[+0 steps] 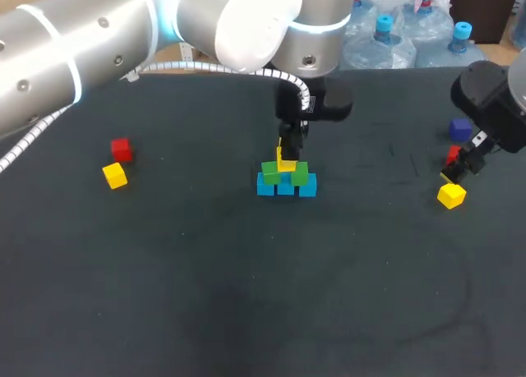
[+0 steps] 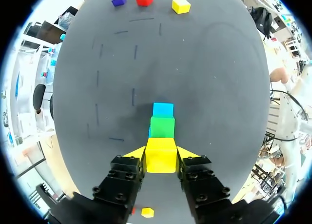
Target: Place the blue cubes, place green cubes on the blue cubes, place the yellow cubes on the green cubes, then place the red cubes on the yellow cubes, and place purple cube on the red cubes.
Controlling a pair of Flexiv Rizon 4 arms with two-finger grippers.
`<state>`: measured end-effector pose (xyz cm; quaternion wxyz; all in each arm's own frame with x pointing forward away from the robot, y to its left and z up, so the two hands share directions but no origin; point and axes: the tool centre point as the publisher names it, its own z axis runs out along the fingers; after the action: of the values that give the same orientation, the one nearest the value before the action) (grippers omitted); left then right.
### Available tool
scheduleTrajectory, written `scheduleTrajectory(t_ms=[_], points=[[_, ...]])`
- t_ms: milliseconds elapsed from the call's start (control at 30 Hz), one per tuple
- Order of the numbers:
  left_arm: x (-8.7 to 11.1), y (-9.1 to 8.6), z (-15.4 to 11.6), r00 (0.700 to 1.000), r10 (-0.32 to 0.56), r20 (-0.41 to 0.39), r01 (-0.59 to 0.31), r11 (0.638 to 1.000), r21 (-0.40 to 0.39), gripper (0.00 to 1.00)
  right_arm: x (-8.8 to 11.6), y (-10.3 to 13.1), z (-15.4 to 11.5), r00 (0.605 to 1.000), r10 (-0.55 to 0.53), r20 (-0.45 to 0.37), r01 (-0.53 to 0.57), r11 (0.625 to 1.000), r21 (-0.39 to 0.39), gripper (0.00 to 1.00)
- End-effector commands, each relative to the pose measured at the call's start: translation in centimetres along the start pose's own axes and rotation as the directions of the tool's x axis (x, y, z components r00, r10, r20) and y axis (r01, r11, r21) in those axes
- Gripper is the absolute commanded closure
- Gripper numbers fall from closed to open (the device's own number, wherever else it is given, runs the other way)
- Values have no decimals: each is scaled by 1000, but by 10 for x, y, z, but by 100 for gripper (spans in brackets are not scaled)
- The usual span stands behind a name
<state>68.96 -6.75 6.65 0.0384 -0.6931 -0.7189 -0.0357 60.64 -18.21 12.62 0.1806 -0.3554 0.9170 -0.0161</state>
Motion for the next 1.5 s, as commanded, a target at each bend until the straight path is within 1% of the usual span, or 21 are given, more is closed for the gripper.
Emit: scheduleTrajectory(t_ms=[33,433,1500], points=[[-1,2,-1,1000,-1,-3,1,1000,1,100,1,1,1,1000,2,3,-2,1000,4,0],[-1,2,7,1000,-5,-12,5,1000,13,100,1,1,1,1000,2,3,-2,1000,4,0],[-1,4,9,1000,-3,-17,3,1000,14,100,1,1,1,1000,2,3,-2,1000,4,0]])
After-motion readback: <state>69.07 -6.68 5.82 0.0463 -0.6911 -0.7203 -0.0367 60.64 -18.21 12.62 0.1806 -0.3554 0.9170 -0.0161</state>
